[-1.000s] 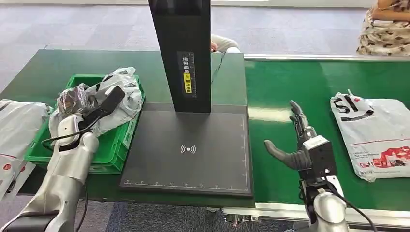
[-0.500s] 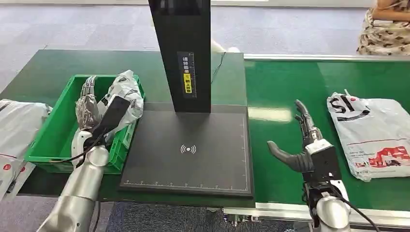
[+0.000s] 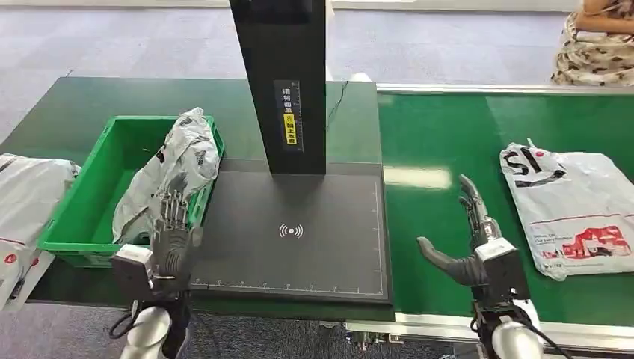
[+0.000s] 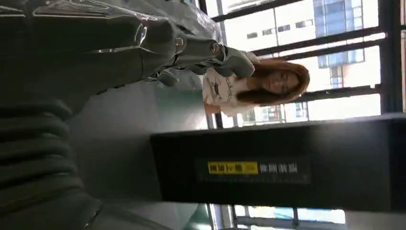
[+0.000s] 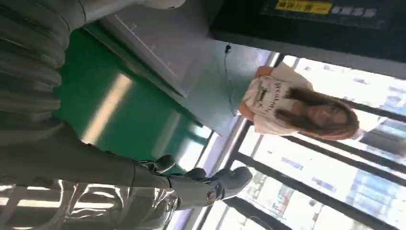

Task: Moved the parcel from conveyor to table for the left to box.

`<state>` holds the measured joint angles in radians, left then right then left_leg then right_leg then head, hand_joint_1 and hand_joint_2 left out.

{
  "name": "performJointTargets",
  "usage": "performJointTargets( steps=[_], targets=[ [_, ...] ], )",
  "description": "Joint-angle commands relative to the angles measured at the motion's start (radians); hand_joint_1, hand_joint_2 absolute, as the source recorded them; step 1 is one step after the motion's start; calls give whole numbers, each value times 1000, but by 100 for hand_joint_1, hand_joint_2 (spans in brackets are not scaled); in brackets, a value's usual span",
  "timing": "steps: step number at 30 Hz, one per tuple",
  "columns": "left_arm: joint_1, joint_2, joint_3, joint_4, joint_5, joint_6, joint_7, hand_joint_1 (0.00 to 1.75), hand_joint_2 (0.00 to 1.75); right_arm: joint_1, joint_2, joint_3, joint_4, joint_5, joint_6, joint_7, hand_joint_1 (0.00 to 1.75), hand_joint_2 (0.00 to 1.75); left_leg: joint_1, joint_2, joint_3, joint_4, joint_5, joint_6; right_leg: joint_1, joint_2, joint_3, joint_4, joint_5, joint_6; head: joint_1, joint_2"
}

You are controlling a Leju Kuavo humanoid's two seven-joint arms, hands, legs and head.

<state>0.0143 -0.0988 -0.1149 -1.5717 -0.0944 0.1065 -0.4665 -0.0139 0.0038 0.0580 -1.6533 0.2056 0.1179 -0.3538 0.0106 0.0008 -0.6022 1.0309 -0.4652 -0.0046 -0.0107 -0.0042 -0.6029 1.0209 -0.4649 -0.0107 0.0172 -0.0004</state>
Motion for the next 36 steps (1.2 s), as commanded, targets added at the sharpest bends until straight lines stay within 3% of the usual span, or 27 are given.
performJointTargets(
  steps=[1, 7, 12, 18, 23, 30, 36],
  targets=[
    [-3, 7, -90, 28, 151, -325, -76, 0, 175, 22, -4, 69, 45, -109, 88, -165, 0, 175, 0, -1, 2, -2, 0, 0, 0, -1, 3, -2, 0, 0, 0, 0],
    [-92, 18, -129, 21, 150, -431, -122, 0, 175, -55, 9, 5, 67, -179, 94, -185, 0, 175, 1, 0, 2, -1, 1, 0, 0, 0, 2, 0, 1, 0, 0, 0],
    [-124, 29, -151, 136, 150, -446, -166, 0, 175, -9, -3, -84, 16, -210, 101, -152, 0, 175, 0, -3, 3, -3, 2, 0, 0, -3, 4, -2, 1, 0, 0, 0],
    [-1, 30, -142, 112, 88, -356, -207, 0, 175, 19, -16, -98, 124, -222, 113, -162, 0, 175, 0, 0, 6, -3, 1, 0, 0, 0, 6, -3, 0, 0, 0, 0],
    [72, 29, -124, 61, 69, -341, -199, 0, 175, -1, 13, -69, 195, -243, 39, -202, 0, 175, 0, 2, 6, -3, -1, 0, 0, 3, 5, -3, 0, 0, 0, 0],
    [58, 54, -147, 4, 71, -395, -156, 0, 175, 53, 67, -98, 29, -238, 43, -189, 0, 175, 0, 0, 2, -1, -1, -1, 0, 0, 2, 0, -1, 0, 0, 0],
    [86, 51, -153, -59, 51, -413, -107, 0, 175, 72, 77, -131, 9, -195, 57, -178, 0, 175, 0, 0, 5, -3, -1, 0, 0, 1, 4, -1, -1, 0, 0, 0]
  ],
)
